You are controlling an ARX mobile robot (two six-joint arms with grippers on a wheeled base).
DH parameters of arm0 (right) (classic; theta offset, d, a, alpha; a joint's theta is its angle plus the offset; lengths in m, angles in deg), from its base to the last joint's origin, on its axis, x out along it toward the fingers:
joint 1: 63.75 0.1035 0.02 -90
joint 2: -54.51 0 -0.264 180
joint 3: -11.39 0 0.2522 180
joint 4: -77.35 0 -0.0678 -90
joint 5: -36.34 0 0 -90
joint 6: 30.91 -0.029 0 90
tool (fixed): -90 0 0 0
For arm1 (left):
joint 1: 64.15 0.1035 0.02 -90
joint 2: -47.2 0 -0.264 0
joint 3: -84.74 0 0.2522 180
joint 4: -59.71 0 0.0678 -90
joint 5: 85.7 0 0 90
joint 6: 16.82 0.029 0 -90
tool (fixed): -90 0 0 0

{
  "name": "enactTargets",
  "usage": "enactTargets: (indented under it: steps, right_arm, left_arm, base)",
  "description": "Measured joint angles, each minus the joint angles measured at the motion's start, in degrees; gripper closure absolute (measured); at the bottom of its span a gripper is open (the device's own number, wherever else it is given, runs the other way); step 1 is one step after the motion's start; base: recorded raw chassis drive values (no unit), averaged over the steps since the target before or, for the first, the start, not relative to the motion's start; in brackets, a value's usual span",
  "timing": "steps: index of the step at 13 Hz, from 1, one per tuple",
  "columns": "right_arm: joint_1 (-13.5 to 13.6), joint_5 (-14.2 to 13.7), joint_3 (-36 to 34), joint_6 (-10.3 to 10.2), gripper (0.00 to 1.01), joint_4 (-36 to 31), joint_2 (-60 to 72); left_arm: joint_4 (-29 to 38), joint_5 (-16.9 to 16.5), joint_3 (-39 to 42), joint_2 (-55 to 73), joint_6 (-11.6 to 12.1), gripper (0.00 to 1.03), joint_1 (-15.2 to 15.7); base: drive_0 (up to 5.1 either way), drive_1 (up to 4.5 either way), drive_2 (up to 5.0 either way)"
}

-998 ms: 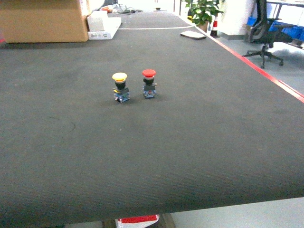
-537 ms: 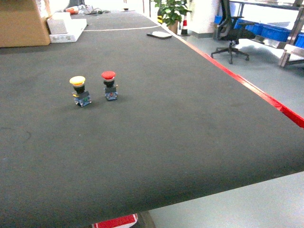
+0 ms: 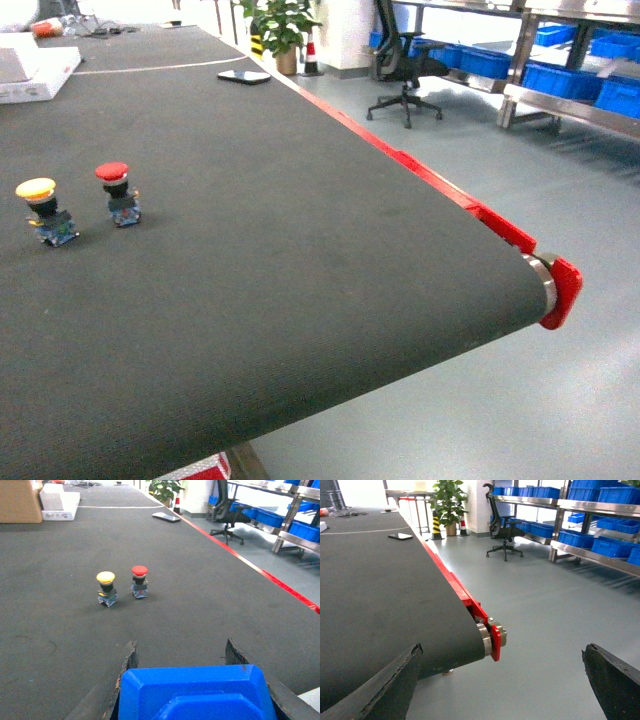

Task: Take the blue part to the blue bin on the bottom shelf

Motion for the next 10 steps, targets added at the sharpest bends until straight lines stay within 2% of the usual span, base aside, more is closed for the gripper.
enactTargets:
  steps: [10]
  right_arm:
    - [0.0, 0.0, 0.0, 0.0, 0.03, 0.0, 0.0]
  left_arm:
    - [0.0, 0.0, 0.0, 0.0, 0.0, 0.60, 0.0]
  base:
    - [-1.6, -1.57, -1.6]
